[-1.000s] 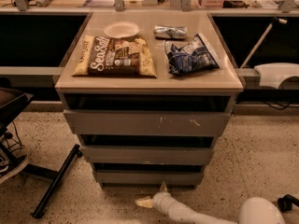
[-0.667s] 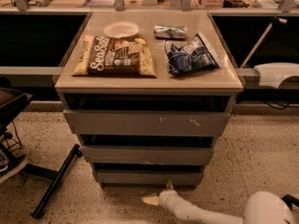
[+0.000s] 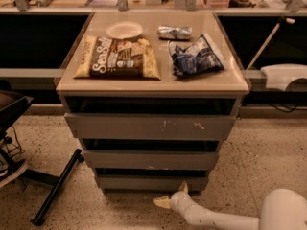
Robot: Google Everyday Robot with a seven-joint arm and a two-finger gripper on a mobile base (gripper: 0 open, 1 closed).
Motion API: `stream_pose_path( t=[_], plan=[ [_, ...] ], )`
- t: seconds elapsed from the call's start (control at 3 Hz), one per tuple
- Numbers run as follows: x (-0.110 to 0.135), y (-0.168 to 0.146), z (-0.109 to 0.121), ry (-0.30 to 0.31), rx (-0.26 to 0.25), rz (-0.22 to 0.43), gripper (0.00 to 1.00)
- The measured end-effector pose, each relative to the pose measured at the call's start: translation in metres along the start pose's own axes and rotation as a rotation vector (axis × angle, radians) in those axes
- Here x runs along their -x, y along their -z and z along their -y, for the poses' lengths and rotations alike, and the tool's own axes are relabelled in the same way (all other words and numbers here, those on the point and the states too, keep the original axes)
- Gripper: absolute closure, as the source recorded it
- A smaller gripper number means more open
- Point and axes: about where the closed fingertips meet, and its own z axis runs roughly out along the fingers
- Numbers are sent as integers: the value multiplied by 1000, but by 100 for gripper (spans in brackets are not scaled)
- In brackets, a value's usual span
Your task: Open bottom drawer
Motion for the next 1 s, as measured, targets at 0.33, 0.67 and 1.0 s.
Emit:
stream_pose_path(
  t=[0.33,0.67,1.0],
  plan=[
    [0,0,0,0,0,0,0],
    [-3,1,1,-4,-3,-6,0],
    [37,27,14,40,-65,27,0]
  ],
)
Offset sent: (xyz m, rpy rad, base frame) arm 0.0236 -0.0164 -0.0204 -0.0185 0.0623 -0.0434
